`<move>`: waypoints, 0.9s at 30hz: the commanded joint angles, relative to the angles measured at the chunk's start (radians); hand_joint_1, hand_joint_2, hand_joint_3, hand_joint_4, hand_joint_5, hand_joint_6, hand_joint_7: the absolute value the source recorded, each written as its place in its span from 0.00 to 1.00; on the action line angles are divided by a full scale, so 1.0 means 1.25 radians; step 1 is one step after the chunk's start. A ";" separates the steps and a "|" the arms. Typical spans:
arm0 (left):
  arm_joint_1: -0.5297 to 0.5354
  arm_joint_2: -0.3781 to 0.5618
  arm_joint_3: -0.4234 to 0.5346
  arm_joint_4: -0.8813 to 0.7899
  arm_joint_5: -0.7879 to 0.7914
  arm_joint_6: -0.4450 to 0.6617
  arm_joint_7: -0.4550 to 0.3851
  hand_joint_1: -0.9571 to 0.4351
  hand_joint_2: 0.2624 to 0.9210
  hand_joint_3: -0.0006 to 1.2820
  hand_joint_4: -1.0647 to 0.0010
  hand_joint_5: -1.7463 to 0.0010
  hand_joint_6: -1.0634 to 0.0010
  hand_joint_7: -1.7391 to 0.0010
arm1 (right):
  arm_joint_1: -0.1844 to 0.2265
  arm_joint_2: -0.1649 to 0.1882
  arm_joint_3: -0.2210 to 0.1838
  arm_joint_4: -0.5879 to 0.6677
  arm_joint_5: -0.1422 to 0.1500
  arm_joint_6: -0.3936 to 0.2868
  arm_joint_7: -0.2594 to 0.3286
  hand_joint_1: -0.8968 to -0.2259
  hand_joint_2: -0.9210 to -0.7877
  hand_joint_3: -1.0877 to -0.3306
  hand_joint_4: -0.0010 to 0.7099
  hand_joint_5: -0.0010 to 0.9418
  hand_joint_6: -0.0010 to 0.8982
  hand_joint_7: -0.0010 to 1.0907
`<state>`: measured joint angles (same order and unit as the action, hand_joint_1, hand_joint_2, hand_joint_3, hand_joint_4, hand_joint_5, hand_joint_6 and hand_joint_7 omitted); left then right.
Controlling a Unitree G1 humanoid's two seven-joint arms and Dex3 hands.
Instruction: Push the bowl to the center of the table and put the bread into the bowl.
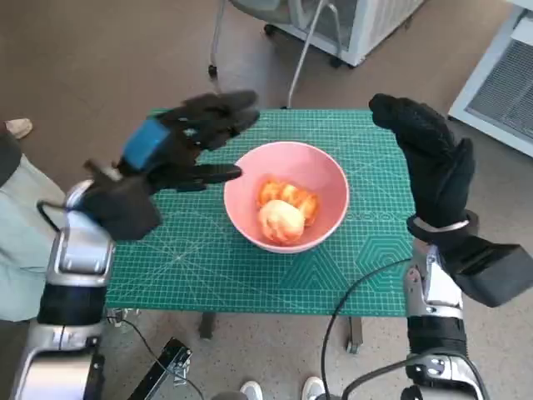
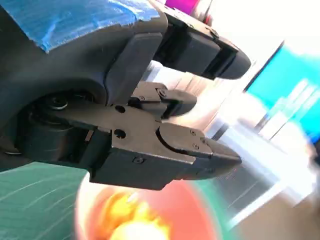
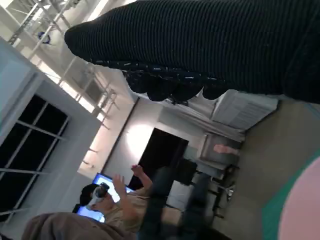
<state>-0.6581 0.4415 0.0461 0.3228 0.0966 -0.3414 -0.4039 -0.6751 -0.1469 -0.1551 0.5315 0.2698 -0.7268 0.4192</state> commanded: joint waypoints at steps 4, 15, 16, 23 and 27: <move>0.072 -0.107 0.034 -0.012 -0.003 -0.125 0.178 0.61 0.96 0.01 0.45 0.96 0.40 0.88 | -0.012 0.011 0.008 -0.001 -0.064 0.002 -0.067 0.49 0.00 0.39 0.54 0.04 0.01 0.74; 0.119 -0.155 0.015 -0.076 0.049 -0.115 0.277 0.60 1.00 0.05 0.46 0.98 0.64 0.68 | -0.033 0.016 0.028 0.023 -0.119 -0.007 -0.111 0.47 0.00 0.39 0.53 0.03 0.00 0.74; 0.120 -0.156 0.014 -0.079 0.051 -0.112 0.280 0.59 1.00 0.06 0.47 0.98 0.65 0.68 | -0.034 0.015 0.029 0.025 -0.121 -0.009 -0.112 0.47 0.00 0.39 0.53 0.03 0.00 0.74; 0.125 -0.162 0.015 -0.094 0.044 -0.100 0.290 0.58 1.00 0.07 0.49 0.99 0.68 0.67 | -0.044 0.014 0.040 0.038 -0.139 -0.013 -0.121 0.48 0.00 0.39 0.52 0.03 0.00 0.74; 0.126 -0.168 0.016 -0.098 0.038 -0.098 0.293 0.58 1.00 0.08 0.50 0.99 0.68 0.67 | -0.045 0.016 0.045 0.041 -0.135 -0.013 -0.118 0.48 0.00 0.39 0.51 0.02 0.00 0.73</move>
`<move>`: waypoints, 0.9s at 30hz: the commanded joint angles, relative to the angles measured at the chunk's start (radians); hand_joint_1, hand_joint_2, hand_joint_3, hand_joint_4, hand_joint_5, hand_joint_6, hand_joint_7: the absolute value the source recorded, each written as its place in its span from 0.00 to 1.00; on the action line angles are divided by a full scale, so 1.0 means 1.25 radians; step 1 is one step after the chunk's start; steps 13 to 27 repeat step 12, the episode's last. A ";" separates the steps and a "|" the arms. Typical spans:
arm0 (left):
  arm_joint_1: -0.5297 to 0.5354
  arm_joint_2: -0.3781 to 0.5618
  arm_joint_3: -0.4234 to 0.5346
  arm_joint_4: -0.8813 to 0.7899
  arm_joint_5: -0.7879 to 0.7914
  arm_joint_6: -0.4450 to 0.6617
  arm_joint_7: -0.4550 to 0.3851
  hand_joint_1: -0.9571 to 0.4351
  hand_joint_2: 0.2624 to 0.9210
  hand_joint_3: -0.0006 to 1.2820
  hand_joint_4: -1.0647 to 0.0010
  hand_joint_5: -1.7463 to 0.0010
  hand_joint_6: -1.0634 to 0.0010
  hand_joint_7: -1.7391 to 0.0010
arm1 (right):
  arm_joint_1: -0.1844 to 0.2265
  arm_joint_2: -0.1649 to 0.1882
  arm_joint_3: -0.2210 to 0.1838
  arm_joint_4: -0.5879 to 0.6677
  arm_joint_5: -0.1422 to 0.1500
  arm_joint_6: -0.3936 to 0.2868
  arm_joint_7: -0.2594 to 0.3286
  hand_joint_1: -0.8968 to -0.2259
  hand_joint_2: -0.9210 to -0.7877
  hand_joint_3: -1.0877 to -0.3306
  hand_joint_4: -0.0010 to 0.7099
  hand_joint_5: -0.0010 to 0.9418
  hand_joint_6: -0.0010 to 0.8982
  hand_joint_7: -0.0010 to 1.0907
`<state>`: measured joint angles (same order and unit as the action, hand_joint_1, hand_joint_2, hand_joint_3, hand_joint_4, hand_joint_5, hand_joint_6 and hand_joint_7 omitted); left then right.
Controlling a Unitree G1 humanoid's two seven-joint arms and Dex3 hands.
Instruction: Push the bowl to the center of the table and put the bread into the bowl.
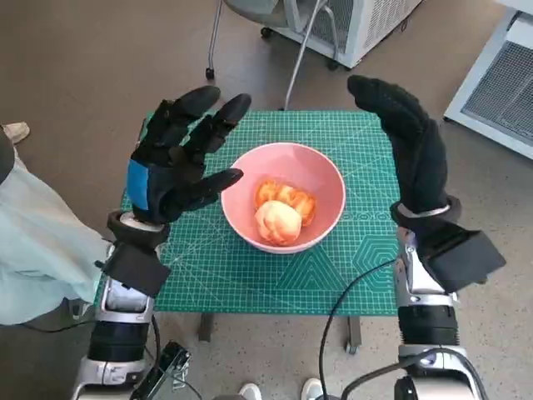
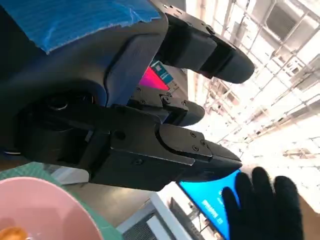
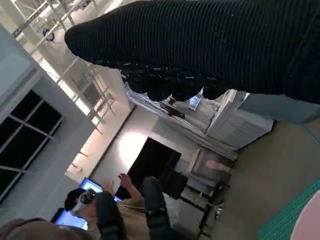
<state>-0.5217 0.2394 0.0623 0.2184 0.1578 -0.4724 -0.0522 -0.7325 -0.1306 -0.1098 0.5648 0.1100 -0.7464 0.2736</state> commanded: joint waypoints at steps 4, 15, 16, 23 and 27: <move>0.018 -0.012 0.001 -0.020 -0.015 0.009 0.012 0.58 1.00 0.08 0.48 0.99 0.69 0.66 | 0.001 0.002 0.012 0.017 -0.002 0.003 0.002 0.47 0.00 0.40 0.51 0.02 0.00 0.73; 0.017 -0.014 -0.005 -0.021 -0.019 0.008 0.006 0.58 1.00 0.08 0.48 0.99 0.69 0.65 | 0.003 0.005 0.019 0.018 0.006 0.001 0.008 0.46 0.00 0.40 0.51 0.02 0.01 0.72; 0.017 -0.014 -0.005 -0.021 -0.019 0.008 0.006 0.58 1.00 0.08 0.48 0.99 0.69 0.65 | 0.003 0.005 0.019 0.018 0.006 0.001 0.008 0.46 0.00 0.40 0.51 0.02 0.01 0.72; 0.017 -0.014 -0.005 -0.021 -0.019 0.008 0.006 0.58 1.00 0.08 0.48 0.99 0.69 0.65 | 0.003 0.005 0.019 0.018 0.006 0.001 0.008 0.46 0.00 0.40 0.51 0.02 0.01 0.72; 0.017 -0.014 -0.005 -0.021 -0.019 0.008 0.006 0.58 1.00 0.08 0.48 0.99 0.69 0.65 | 0.003 0.005 0.019 0.018 0.006 0.001 0.008 0.46 0.00 0.40 0.51 0.02 0.01 0.72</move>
